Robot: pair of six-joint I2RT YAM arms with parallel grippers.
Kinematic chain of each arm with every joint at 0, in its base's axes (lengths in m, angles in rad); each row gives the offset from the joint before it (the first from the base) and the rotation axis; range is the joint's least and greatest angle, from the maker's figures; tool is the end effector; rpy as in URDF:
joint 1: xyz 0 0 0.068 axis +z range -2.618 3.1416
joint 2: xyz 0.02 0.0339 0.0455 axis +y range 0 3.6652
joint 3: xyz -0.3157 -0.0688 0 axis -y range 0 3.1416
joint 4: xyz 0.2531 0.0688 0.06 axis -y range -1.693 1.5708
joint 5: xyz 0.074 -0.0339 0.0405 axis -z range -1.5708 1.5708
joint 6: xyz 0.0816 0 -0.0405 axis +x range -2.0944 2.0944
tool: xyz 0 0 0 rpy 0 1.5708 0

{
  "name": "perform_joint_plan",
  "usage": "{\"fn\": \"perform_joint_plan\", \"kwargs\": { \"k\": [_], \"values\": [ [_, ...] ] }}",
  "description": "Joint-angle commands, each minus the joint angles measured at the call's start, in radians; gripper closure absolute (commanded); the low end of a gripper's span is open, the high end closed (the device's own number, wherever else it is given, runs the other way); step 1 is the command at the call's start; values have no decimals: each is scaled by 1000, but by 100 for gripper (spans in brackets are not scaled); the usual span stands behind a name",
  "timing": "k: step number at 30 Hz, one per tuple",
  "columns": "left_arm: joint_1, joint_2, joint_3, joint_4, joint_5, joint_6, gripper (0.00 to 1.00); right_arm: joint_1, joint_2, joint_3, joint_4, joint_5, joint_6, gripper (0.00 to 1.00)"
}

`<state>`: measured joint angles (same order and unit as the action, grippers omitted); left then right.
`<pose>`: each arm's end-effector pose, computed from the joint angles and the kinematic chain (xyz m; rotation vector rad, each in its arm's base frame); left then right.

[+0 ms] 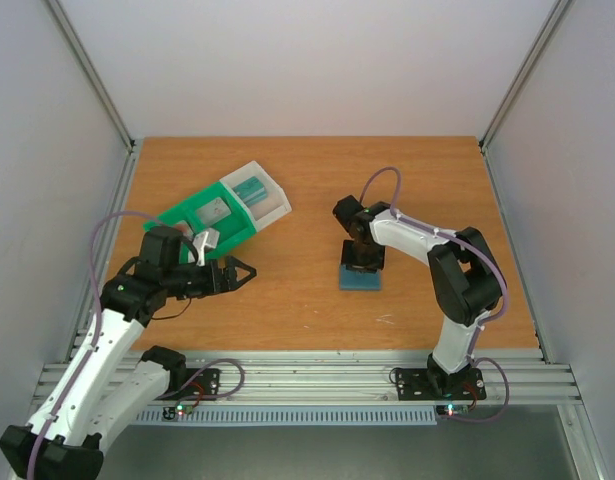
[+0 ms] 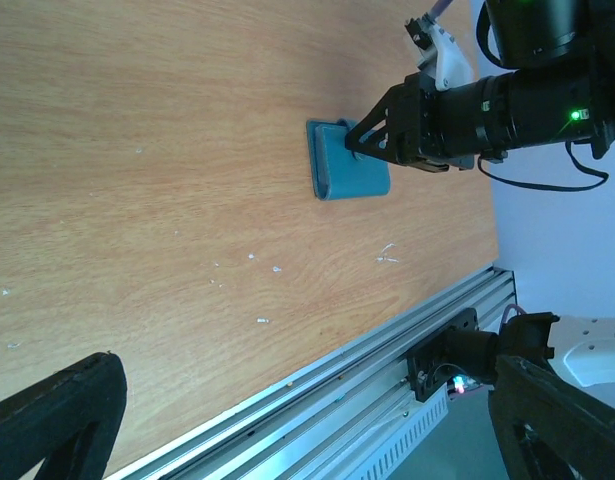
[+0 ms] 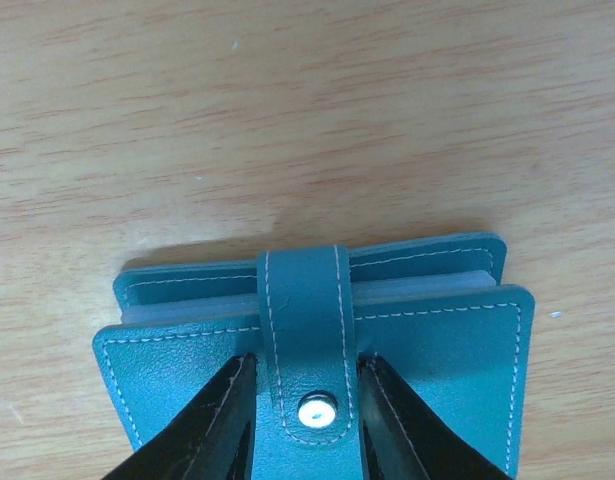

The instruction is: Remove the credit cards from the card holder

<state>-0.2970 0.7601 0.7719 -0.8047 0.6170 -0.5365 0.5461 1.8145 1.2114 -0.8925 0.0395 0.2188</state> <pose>0.1222 -0.0868 0.2939 0.0249 2.4633 -1.1170 0.3011 0.1792 0.1706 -0.4958 3.0166 -0.0131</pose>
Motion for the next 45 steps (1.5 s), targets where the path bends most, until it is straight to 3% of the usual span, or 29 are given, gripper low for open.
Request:
{"fn": "perform_joint_plan", "kwargs": {
  "k": [1,10,17,30,45],
  "values": [
    [-2,-14,19,-10,-14,23,1,10,14,14,-39,37,43,73],
    [-2,9,15,-25,-72,-10,3,12,-45,-9,-12,23,41,91],
    [-2,18,18,-26,-87,-13,5,14,-108,-18,-19,8,43,96],
    [-3,8,-33,21,-74,-57,11,36,-271,-69,32,-211,61,97],
    [-6,104,-93,117,-70,-79,12,289,-42,129,-11,-367,-202,91]
  ]
}}
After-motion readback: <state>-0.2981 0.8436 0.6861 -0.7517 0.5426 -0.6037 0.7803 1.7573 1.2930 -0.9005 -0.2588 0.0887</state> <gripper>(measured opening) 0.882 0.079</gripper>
